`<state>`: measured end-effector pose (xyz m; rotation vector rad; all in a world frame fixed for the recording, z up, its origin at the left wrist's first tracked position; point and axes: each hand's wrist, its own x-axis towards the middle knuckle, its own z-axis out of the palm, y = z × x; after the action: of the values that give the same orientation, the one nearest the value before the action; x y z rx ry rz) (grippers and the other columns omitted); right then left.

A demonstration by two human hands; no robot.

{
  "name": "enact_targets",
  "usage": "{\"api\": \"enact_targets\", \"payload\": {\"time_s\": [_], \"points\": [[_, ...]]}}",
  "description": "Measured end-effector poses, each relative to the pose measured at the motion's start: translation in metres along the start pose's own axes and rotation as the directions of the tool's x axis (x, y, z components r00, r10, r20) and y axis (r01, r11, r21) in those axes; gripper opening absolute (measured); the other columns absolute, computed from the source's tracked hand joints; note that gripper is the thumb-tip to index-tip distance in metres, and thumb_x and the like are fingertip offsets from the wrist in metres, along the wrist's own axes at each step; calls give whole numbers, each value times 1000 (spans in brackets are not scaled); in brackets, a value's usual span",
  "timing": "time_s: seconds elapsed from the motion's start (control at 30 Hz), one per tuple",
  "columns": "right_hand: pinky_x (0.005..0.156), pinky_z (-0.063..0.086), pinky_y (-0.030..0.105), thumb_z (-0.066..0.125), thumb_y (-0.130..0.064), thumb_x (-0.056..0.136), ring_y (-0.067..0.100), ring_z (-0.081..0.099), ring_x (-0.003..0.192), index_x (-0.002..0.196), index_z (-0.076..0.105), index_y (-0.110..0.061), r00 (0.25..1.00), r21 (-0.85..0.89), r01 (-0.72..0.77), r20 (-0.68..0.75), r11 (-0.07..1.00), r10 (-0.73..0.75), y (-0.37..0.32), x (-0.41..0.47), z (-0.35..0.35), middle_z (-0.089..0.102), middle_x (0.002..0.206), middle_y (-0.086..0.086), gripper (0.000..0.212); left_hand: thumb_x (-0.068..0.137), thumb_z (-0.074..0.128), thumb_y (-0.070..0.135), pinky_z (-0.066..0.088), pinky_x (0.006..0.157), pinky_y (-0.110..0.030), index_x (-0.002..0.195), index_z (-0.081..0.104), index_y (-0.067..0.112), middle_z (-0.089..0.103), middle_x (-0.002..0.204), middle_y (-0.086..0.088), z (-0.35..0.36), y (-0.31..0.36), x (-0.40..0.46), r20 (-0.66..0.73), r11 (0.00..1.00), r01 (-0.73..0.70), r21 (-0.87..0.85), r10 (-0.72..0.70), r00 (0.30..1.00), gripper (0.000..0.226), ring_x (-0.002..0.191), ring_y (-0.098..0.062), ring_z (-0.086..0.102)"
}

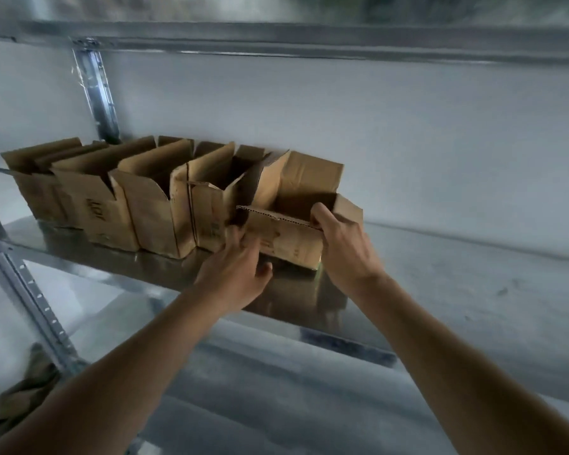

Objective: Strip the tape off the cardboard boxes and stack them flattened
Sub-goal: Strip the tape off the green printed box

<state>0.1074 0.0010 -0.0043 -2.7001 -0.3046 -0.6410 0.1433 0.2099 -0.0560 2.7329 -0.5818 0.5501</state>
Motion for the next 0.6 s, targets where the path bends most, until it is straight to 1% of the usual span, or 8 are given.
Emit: {"api": "enact_targets", "payload": {"time_s": [0.07, 0.13, 0.23, 0.3, 0.4, 0.47, 0.53, 0.6], "points": [[60, 46, 22, 48, 5, 102, 20, 57, 81, 110, 40, -33, 986, 102, 12, -167, 995, 5, 6, -17, 0, 58, 104, 2, 40, 96, 64, 43, 48, 78, -26, 137, 29, 25, 41, 143, -9, 3, 11, 4, -33, 985, -32, -167, 27, 999, 57, 113, -21, 59], [64, 45, 11, 46, 1, 104, 15, 57, 89, 111, 47, -35, 952, 217, 8, -301, 976, 60, 11, -33, -3, 59, 111, -3, 37, 94, 71, 37, 46, 91, -30, 142, 21, 24, 42, 144, -9, 4, 25, 10, -79, 939, -89, -332, 67, 995, 70, 125, -25, 55], [63, 43, 11, 46, 2, 103, 7, 56, 85, 95, 43, -43, 876, 395, -69, -415, 916, 245, 21, -52, -11, 61, 98, -9, 46, 93, 73, 40, 47, 109, -45, 157, -6, 31, 23, 162, -8, 0, 50, 19, -142, 870, -165, -464, 111, 984, 102, 139, -30, 48], [63, 43, 24, 47, 1, 102, 12, 54, 77, 89, 43, -39, 842, 475, -104, -425, 874, 332, 30, -66, -17, 60, 88, -8, 43, 91, 75, 43, 37, 119, -54, 158, -20, 39, 11, 170, -4, -7, 74, 25, -145, 763, -147, -629, 71, 987, 116, 150, -29, 35], [68, 55, 52, 46, -6, 105, 30, 57, 81, 84, 42, -38, 823, 579, -140, -383, 804, 419, 38, -88, -38, 58, 89, 0, 39, 88, 71, 40, 36, 117, -60, 146, -35, 52, 21, 162, 15, -15, 116, 31, -120, 585, -140, -799, 72, 990, 122, 148, -16, 37], [76, 56, 64, 47, -6, 106, 40, 61, 96, 89, 44, -32, 817, 671, -127, -347, 731, 461, 47, -103, -54, 59, 100, 12, 31, 93, 72, 23, 35, 119, -53, 146, -38, 47, 33, 154, 20, -15, 139, 34, -106, 520, -141, -842, 96, 990, 125, 142, 0, 39], [82, 61, 60, 49, -4, 106, 38, 63, 111, 109, 53, -23, 841, 792, -101, -256, 602, 478, 60, -120, -66, 59, 115, 15, 20, 97, 70, 20, 41, 115, -35, 150, -34, 46, 44, 142, 38, -14, 159, 39, -68, 457, -122, -881, 132, 989, 120, 127, 18, 47], [89, 61, 52, 55, 4, 102, 33, 63, 114, 130, 54, -19, 899, 842, -85, -166, 533, 406, 73, -138, -79, 55, 126, 19, 36, 98, 71, 26, 50, 106, -25, 160, -10, 38, 53, 133, 33, -14, 180, 43, -49, 420, -106, -901, 145, 988, 102, 112, 20, 56]]}}
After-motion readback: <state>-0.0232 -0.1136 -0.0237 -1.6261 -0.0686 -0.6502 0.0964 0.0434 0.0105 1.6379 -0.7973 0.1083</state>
